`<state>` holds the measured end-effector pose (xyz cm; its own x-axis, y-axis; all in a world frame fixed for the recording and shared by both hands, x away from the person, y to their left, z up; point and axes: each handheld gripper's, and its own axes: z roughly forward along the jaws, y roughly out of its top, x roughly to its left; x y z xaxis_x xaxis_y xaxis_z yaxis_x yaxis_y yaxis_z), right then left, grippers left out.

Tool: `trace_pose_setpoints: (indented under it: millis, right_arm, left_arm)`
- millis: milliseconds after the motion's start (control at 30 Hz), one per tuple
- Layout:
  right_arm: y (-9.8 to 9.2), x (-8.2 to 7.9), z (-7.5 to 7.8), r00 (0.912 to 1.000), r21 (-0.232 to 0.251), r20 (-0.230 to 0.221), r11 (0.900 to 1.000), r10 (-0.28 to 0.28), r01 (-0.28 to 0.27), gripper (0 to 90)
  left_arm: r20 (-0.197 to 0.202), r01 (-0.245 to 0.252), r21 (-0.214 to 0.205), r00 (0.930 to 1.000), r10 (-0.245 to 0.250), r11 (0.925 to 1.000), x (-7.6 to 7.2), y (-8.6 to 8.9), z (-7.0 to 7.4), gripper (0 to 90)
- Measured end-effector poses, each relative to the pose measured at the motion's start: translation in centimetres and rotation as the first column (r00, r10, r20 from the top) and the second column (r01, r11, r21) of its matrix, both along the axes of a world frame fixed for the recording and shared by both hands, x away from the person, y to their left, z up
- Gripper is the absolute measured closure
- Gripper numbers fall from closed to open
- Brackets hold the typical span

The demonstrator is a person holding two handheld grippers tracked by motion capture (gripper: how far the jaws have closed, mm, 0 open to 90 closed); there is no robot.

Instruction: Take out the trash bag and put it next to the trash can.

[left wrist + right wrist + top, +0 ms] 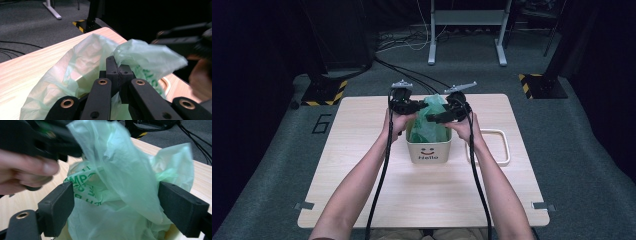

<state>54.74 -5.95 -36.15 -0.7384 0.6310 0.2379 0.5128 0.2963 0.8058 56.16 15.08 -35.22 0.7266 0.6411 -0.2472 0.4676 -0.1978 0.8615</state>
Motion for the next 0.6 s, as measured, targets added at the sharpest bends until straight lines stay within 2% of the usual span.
trace_pose_setpoints:
  millis: [100,200,300,333,367,400,433,533,567,600]
  right_arm:
    - [0.7,0.2,-0.6,1.0,-0.007,0.002,1.0,-0.006,0.006,16.2]
    - [1.4,0.3,-0.9,0.9997,-0.011,0.005,0.9997,-0.023,0.023,29.7]
    - [2.0,0.4,-1.1,0.9993,-0.022,0.002,0.9991,-0.037,0.037,49.3]
    - [2.1,0.4,-1.3,0.9987,-0.02,0.007,0.9985,-0.05,0.05,64.1]
    - [2.1,0.4,-1.3,0.9987,-0.02,0.007,0.9985,-0.05,0.05,64.1]
    - [2.1,0.4,-1.3,0.9983,-0.012,0.001,0.9982,-0.058,0.058,75.7]
    - [2.1,0.4,-1.3,0.9983,-0.012,0.001,0.9982,-0.058,0.058,75.7]
    - [2.0,0.5,-1.4,0.998,0.0,-0.013,0.9981,-0.061,0.061,85.6]
    - [2.0,0.5,-1.3,0.9979,0.002,-0.014,0.998,-0.063,0.063,86.7]
    - [1.9,0.5,-1.3,0.9976,-0.001,-0.015,0.9977,-0.068,0.068,87.3]
  left_arm:
    - [-0.003,0.004,-0.013,1.0,-0.005,0.9999,0.0,-0.2,0.5,89.8]
    - [0.001,0.014,-0.015,0.9999,-0.014,0.9998,-0.2,-0.4,0.8,89.8]
    - [-0.004,0.015,-0.022,0.9999,-0.015,0.9996,-0.4,-0.4,0.9,89.7]
    - [-0.01,0.016,-0.029,0.9998,-0.017,0.9994,-0.3,-0.1,0.9,89.7]
    - [-0.01,0.016,-0.029,0.9998,-0.017,0.9994,-0.3,-0.1,0.9,89.6]
    - [-0.012,0.019,-0.032,0.9997,-0.019,0.9993,-0.3,-0.1,0.9,89.4]
    - [-0.014,0.022,-0.031,0.9997,-0.022,0.9993,-0.3,0.1,0.9,89.4]
    - [-0.016,0.032,-0.044,0.9993,-0.033,0.9985,-0.4,0.6,0.9,85.6]
    - [-0.016,0.032,-0.041,0.9993,-0.033,0.9987,-0.5,0.8,1.0,83.0]
    - [-0.023,0.034,-0.045,0.9991,-0.035,0.9984,-0.5,1.0,1.1,75.9]
